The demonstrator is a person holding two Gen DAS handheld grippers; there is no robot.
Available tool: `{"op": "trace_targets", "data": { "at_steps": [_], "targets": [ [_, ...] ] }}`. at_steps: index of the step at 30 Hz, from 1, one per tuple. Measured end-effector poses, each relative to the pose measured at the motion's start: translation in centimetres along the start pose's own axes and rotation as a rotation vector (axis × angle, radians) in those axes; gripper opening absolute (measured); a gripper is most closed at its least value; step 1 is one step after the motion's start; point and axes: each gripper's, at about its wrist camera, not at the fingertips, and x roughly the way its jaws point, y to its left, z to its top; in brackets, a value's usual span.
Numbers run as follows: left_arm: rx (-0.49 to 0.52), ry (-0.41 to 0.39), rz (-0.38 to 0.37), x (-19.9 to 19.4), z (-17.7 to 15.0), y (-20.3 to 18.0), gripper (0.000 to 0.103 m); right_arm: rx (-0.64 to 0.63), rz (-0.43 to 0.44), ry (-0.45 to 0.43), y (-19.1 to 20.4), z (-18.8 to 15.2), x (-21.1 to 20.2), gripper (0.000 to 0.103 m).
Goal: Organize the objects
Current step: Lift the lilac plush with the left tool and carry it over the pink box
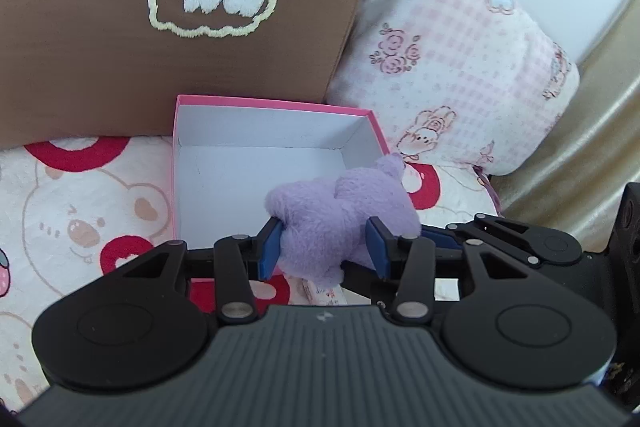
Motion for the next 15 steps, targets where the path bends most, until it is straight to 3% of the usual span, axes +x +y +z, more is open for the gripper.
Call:
{"op": "trace_targets", "data": {
  "at_steps": [8, 15],
  "targets": [
    [-0.056, 0.021, 0.036, 5.8, 2.3, 2.2, 0.043, 0.018, -0.016, 0.067, -2.6, 1.2, 5.9, 0.055],
    [-0.079, 0.024, 0.055, 10.2, 2.4, 4.7, 0.043, -0.009, -0.027, 0.12, -3.7, 1.2, 10.9, 0.055]
  ]
}}
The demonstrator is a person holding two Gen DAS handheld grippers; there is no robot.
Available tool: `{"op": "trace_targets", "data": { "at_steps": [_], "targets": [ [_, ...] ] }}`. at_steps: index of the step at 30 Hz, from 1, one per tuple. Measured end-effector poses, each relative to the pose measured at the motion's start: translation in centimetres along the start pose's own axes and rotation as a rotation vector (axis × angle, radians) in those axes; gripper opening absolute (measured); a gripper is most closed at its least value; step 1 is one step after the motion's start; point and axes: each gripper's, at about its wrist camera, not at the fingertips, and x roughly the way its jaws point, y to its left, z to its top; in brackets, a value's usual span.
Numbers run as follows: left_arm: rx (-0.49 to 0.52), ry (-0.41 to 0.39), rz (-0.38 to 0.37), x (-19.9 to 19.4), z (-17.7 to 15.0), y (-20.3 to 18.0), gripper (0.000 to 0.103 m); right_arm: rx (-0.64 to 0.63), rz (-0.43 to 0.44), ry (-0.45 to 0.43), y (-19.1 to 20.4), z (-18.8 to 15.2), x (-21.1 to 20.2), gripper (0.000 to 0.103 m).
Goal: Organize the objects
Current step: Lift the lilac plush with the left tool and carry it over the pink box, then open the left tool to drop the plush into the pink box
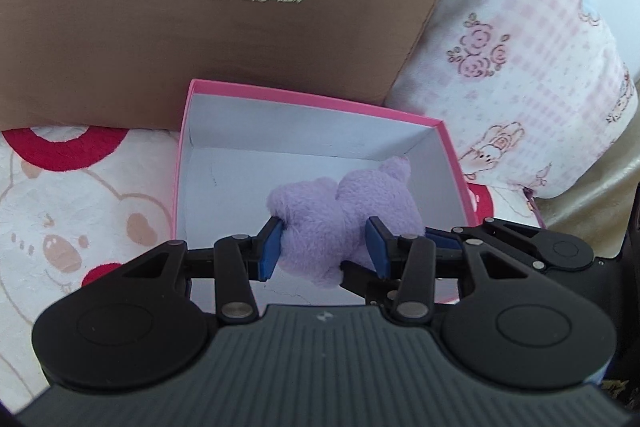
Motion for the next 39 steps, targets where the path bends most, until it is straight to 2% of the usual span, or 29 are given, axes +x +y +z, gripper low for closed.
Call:
{"op": "trace_targets", "data": {
  "at_steps": [6, 14, 21, 27, 33, 39],
  "targets": [
    [0.005, 0.011, 0.028, 2.8, -0.3, 1.2, 0.043, -0.029, 0.003, 0.05, -0.6, 0.0, 3.3, 0.055],
    [0.025, 0.0, 0.039, 4.5, -0.3, 1.9, 0.043, -0.027, 0.025, 0.065, -1.4, 0.0, 5.4, 0.055],
    [0.054, -0.003, 0.09, 5.9, 0.4, 1.1, 0.041, -0.019, 0.033, 0.081, -2.4, 0.5, 6.9, 0.055],
    [0.088, 0.006, 0.158, 7.1, 0.9, -0.1, 0.041, 0.055, 0.063, 0.107, -3.7, 0.6, 8.1, 0.055],
    [0.096, -0.005, 0.189, 8.2, 0.4, -0.2, 0.041, 0.035, 0.044, 0.146, -3.4, 0.1, 9.3, 0.054],
    [0.085, 0.014, 0.189, 9.2, 0.2, 0.3, 0.041, 0.031, 0.001, 0.187, -2.9, 0.0, 10.4, 0.054]
  ]
}}
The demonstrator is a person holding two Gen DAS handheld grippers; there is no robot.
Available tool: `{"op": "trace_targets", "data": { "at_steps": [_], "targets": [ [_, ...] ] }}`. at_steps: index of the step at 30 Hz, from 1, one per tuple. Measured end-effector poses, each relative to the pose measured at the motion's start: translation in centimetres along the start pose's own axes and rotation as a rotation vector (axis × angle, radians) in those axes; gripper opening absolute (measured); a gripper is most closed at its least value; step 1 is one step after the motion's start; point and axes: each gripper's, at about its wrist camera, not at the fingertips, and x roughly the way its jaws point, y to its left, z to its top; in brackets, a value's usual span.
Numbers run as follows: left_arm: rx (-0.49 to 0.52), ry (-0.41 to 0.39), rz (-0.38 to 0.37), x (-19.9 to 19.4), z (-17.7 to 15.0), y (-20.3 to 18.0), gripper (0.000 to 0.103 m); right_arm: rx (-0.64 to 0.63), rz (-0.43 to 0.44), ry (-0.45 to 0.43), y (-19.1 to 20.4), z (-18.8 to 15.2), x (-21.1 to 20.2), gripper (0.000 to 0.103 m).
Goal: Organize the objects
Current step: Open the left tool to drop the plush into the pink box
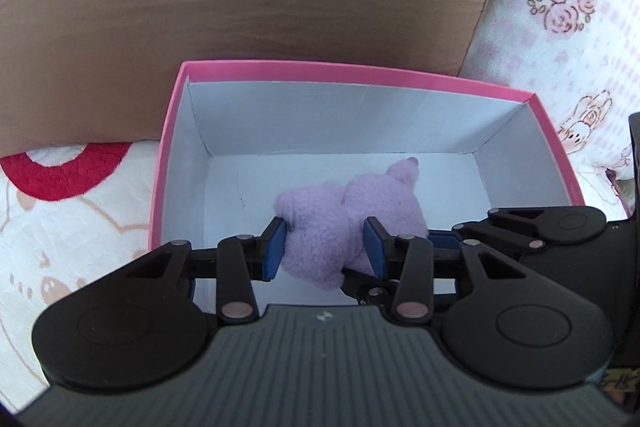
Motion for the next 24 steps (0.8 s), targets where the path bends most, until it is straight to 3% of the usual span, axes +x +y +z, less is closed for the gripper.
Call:
{"op": "trace_targets", "data": {
  "at_steps": [5, 10, 14, 24],
  "targets": [
    [-0.021, 0.011, 0.023, 0.5, 0.0, 0.2, 0.041, -0.032, -0.064, 0.048, 1.7, 0.5, 0.9, 0.054],
    [-0.049, 0.0, -0.009, 0.4, -0.1, 1.0, 0.042, 0.043, -0.072, 0.046, 1.2, 0.6, 1.3, 0.059],
    [-0.039, -0.008, -0.012, -0.4, -0.2, 0.9, 0.044, 0.025, -0.11, -0.005, 1.6, -0.4, 0.0, 0.067],
    [-0.067, -0.023, -0.037, -4.5, -0.4, 1.7, 0.047, 0.003, -0.089, -0.092, 3.1, -3.4, -5.5, 0.067]
  ]
}}
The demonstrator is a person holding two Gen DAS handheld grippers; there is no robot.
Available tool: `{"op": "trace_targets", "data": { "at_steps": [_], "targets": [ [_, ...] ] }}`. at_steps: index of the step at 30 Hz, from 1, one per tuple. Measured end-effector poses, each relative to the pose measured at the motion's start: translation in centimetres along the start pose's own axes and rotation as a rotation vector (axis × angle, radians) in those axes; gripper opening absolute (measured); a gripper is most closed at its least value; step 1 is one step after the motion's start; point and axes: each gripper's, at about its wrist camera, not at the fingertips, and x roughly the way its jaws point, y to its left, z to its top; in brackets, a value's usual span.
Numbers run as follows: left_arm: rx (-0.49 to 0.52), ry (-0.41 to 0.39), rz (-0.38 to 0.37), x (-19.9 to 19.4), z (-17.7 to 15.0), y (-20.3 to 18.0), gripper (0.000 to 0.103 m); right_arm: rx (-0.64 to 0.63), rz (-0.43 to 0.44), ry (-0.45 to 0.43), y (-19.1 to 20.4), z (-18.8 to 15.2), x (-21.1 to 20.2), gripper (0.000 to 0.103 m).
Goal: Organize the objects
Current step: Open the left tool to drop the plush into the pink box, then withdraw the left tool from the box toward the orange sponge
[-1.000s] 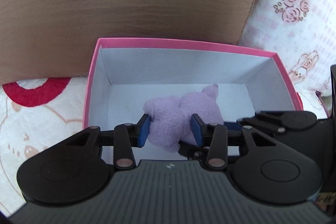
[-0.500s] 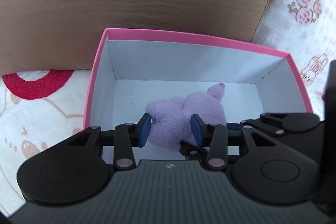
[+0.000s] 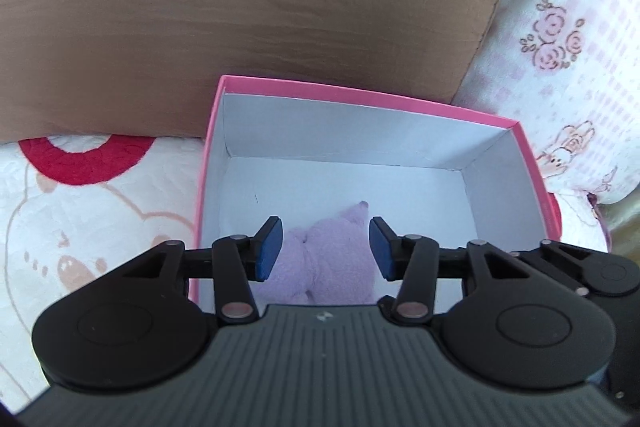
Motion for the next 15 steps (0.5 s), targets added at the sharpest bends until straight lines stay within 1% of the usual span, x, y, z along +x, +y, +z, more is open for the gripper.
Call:
{"op": "trace_targets", "data": {
  "at_steps": [3, 4, 6, 8, 10, 11, 15],
  "targets": [
    [0.0, 0.007, -0.013, -1.6, -0.2, 0.1, 0.047, -0.007, -0.002, -0.02, 0.5, -0.5, -1.6, 0.067],
    [0.003, 0.008, -0.016, -2.0, -0.3, -0.2, 0.047, -0.007, -0.003, -0.028, -0.7, -1.2, -2.9, 0.067],
    [0.018, 0.006, -0.018, -3.2, -0.4, -0.6, 0.047, -0.005, -0.005, -0.036, -1.2, -1.5, -4.2, 0.067],
    [0.039, -0.002, -0.013, -4.4, -0.5, -1.2, 0.047, -0.002, -0.005, -0.04, -0.7, -1.7, -5.5, 0.067],
    [0.059, 0.0, -0.011, -5.7, -0.6, -1.7, 0.047, 0.004, -0.007, -0.044, -0.2, -1.0, -5.7, 0.067],
    [0.063, 0.002, -0.012, -6.3, -0.6, -1.9, 0.047, 0.007, -0.006, -0.047, -0.1, -1.2, -6.3, 0.067],
    [0.068, 0.044, -0.028, -8.5, -1.2, -2.5, 0.047, 0.017, 0.0, -0.05, 0.0, -1.5, -8.0, 0.068]
  ]
}}
